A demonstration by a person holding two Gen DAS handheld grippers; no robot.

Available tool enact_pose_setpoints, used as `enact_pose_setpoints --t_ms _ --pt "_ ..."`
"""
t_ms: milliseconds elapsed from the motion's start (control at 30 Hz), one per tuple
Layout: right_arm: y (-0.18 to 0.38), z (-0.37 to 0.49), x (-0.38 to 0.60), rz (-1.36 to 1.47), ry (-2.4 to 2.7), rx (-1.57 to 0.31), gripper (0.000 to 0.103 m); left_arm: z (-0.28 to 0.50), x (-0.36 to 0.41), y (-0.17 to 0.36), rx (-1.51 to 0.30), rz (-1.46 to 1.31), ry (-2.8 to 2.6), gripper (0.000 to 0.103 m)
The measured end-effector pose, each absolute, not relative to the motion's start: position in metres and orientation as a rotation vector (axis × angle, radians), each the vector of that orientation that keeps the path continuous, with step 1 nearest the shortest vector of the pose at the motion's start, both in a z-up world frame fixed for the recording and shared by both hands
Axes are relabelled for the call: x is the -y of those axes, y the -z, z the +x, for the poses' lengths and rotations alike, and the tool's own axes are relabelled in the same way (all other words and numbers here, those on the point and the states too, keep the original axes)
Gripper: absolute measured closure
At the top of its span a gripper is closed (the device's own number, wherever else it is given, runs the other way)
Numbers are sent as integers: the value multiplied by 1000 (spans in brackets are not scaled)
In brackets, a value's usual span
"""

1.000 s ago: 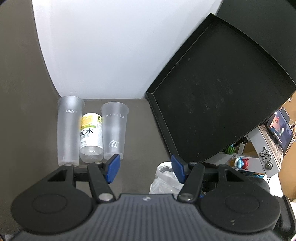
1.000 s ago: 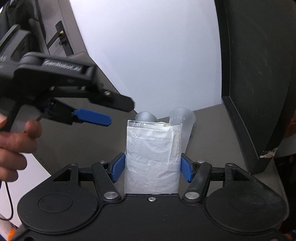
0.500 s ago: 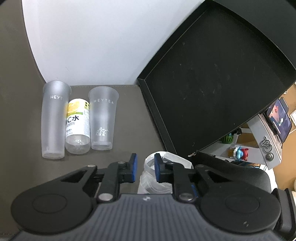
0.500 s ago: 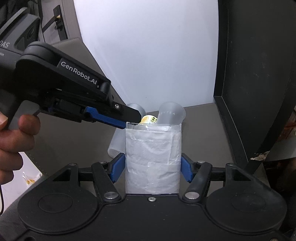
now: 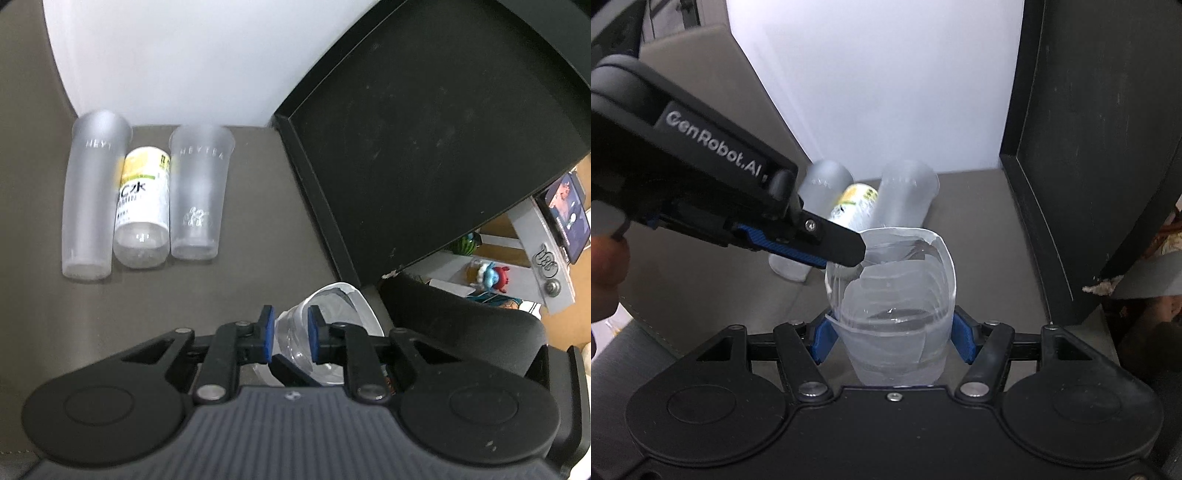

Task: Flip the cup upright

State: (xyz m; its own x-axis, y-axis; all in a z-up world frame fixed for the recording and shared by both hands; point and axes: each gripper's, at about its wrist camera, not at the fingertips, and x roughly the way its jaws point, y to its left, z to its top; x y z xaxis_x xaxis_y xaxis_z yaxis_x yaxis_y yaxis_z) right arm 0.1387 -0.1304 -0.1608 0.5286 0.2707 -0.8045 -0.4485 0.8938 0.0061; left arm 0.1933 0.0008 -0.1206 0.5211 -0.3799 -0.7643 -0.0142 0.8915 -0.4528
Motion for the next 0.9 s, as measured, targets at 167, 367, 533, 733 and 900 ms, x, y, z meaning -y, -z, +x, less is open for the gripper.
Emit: enact_pose_setpoints --t_ms 167,367,533,733,900 --pt "170 141 124 -256 -425 -956 41 196 -5 132 -1033 -447 212 85" --pt "181 147 120 -295 -408 -1004 40 196 -6 142 -1062 -454 211 85" --pt "184 150 121 -294 -401 -1040 29 197 -6 148 -1071 -465 206 85" --pt "184 150 123 -288 -402 -1048 28 198 -7 149 -1074 -470 206 85" --pt "182 147 123 -287 -408 -1044 28 199 -6 148 -1077 -466 205 84"
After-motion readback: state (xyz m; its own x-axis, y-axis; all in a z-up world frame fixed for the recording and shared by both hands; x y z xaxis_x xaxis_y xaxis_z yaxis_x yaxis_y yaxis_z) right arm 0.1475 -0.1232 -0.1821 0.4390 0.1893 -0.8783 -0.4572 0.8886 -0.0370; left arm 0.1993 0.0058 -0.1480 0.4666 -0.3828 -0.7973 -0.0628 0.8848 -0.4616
